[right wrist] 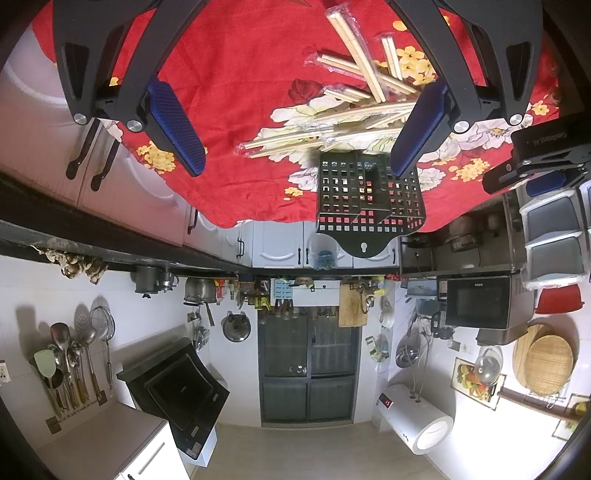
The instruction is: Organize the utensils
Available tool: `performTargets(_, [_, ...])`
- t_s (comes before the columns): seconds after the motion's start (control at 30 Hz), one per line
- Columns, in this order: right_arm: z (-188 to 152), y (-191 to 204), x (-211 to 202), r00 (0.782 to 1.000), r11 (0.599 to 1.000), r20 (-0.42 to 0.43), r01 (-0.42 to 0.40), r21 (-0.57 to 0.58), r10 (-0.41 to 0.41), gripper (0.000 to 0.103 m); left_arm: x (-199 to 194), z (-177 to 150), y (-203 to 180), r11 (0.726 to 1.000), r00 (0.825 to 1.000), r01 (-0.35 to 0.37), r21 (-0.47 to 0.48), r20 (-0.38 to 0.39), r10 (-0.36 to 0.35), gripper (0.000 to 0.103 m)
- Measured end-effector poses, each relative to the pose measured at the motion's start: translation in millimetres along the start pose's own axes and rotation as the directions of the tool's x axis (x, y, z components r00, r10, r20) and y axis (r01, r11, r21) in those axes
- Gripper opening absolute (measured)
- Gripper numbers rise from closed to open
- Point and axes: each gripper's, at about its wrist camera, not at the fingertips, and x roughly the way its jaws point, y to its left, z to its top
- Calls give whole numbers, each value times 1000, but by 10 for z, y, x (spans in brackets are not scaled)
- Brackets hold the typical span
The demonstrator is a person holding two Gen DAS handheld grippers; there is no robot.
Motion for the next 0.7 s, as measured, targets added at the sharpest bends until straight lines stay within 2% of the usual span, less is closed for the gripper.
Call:
performTargets(0.5, [-8, 2, 2, 1000, 1000, 2, 0, 0, 0, 97, 20, -3, 24, 1000, 1000, 3, -3, -2, -3, 93])
performTargets(0.7, [-23, 49, 11, 1000, 1000, -14, -27, -11, 27, 97, 26, -18, 95, 1000, 1000, 9, -18, -13, -10, 93])
